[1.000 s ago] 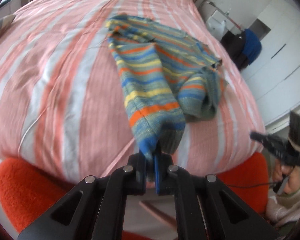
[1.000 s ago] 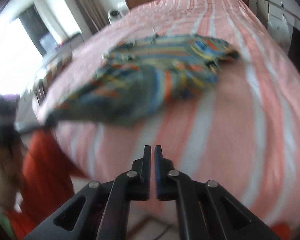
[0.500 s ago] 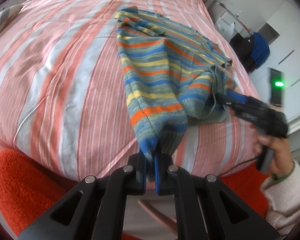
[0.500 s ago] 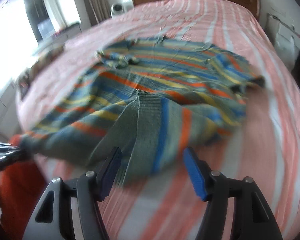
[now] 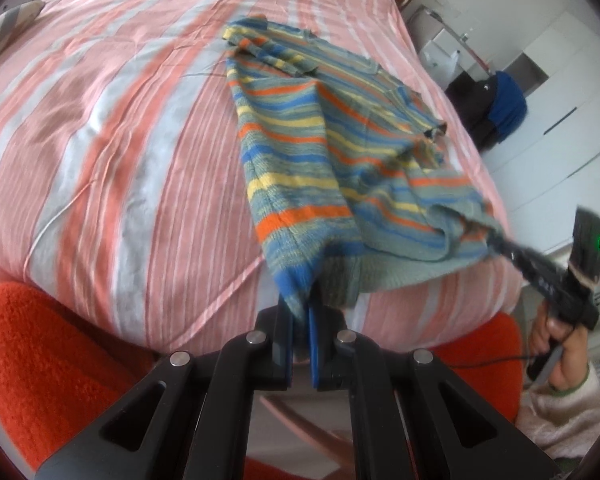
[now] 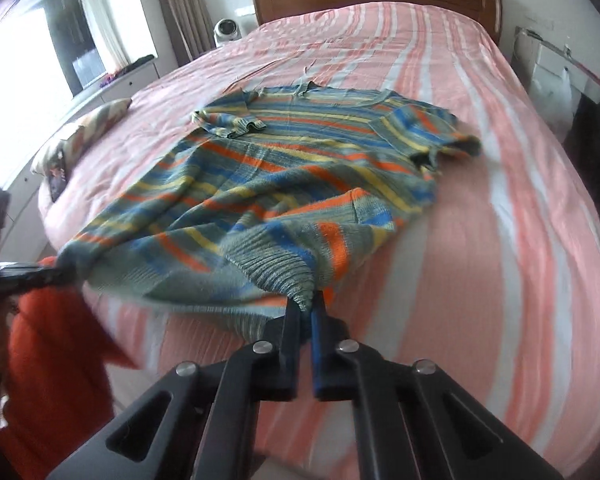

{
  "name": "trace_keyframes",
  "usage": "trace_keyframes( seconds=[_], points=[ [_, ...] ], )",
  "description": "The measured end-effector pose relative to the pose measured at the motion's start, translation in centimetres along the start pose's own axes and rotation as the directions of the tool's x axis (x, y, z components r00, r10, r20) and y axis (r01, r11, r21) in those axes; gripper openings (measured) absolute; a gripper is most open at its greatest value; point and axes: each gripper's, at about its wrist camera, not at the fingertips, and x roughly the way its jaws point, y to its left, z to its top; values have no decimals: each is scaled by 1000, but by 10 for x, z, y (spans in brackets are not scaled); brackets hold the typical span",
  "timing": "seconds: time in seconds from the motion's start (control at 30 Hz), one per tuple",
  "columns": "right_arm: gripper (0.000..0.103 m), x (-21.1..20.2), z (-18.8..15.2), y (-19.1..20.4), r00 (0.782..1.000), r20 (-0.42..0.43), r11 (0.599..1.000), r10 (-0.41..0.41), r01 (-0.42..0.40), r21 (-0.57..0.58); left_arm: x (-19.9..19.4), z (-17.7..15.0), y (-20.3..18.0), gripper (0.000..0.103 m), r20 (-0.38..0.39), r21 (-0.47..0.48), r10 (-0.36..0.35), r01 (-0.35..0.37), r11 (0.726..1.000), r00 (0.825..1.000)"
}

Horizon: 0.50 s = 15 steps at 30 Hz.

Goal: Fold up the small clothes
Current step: 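Lift the hem with both grippers and pull it to spread the sweater flat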

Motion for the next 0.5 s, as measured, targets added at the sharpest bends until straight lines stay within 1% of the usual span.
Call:
trace_keyframes(
  seconds=[0.1, 0.17, 0.23, 0.3, 0.37, 0.4, 0.43, 0.47, 0.5],
  points=[
    [4, -22, -24, -4, 1000, -16, 998, 23, -22, 62, -11, -4, -2, 4, 3, -2, -16, 16, 1000, 1000],
    [3, -31, -41, -5, 999, -21, 995, 27, -25, 99, -14, -8, -2, 4, -3, 3, -9, 9, 1000, 1000],
    [1, -33, -65, -7, 998, -57, 990, 13, -5, 144, -6, -13, 4, 5, -26, 1, 33, -33, 999, 999],
    [0, -20, -88, -16, 990, -144, 980, -8, 36, 193, 7, -18, 18, 5, -73, -35, 62, -65, 997, 995],
    [0, -14, -100, -29, 981, -193, 968, -29, 76, 238, 17, -22, 28, 5, -109, -60, 90, -97, 993, 990],
    [1, -13, -103, -37, 978, -207, 960, -33, 89, 267, 18, -23, 31, 5, -118, -64, 109, -117, 991, 987],
    [2, -15, -103, -44, 978, -204, 952, -37, 97, 289, 17, -24, 32, 7, -118, -64, 118, -126, 990, 986],
    [8, -18, -101, -47, 981, -191, 949, -46, 103, 298, 14, -23, 32, 11, -109, -65, 114, -122, 990, 988],
    [24, -23, -95, -49, 984, -168, 951, -57, 105, 290, 10, -23, 32, 22, -96, -68, 108, -115, 991, 989]
  ],
)
